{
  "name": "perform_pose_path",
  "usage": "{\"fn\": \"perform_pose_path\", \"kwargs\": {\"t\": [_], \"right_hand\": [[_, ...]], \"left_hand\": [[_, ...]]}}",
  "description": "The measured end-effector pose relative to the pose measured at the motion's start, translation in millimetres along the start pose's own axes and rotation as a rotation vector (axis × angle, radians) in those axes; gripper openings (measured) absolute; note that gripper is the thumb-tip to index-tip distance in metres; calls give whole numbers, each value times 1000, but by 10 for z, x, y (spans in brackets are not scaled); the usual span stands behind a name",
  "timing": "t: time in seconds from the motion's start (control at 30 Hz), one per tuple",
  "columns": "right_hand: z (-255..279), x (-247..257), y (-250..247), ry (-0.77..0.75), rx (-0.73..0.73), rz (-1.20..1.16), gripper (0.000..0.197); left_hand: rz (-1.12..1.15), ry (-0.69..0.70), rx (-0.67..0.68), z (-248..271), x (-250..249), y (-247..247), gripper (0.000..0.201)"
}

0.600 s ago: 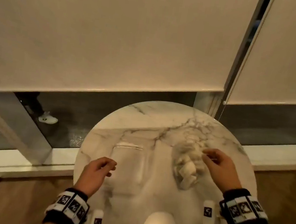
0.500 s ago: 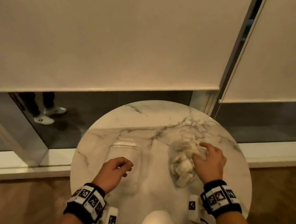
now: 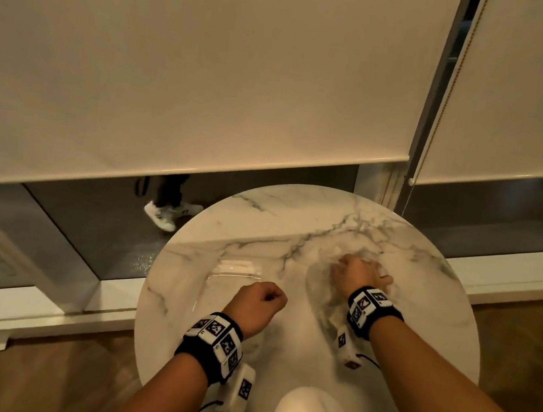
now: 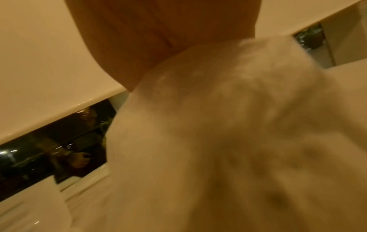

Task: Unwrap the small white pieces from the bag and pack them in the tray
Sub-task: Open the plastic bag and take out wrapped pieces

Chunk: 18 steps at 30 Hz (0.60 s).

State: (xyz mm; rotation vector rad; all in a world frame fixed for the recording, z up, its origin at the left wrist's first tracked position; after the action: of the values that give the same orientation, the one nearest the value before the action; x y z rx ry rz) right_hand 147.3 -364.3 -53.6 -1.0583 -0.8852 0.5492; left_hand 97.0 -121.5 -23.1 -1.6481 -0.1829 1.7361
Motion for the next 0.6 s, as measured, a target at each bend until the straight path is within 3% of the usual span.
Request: {"fn": "perform_pose_path", "kwargs": {"t": [0.13, 0.23, 0.37, 0.6], "right_hand": [[120, 68, 131, -133, -57, -74, 26], [370, 107, 144, -328, -109, -172, 19], [702, 133, 124, -515, -86, -385, 9], [812, 127, 120, -530, -2, -483, 30]], "left_hand": [[-3, 21, -96, -28, 81, -64, 12], [-9, 32, -172, -46, 82, -69, 22], [36, 111, -114, -117, -33, 56, 43], [82, 171, -167, -293, -113, 82, 18]]}}
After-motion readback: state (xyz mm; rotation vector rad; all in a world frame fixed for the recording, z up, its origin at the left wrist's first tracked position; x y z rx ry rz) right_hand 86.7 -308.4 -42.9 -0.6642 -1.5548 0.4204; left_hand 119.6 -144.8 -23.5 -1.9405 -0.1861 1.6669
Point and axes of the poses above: each hand's wrist, its own z-axis away from the middle knuckle, its own y-axis out of the palm, x = y × z, the point moved 5 cm from there along -z, towards the middle knuckle, and after that the axes turned 7 degrees about y, right-handed, at the moved point
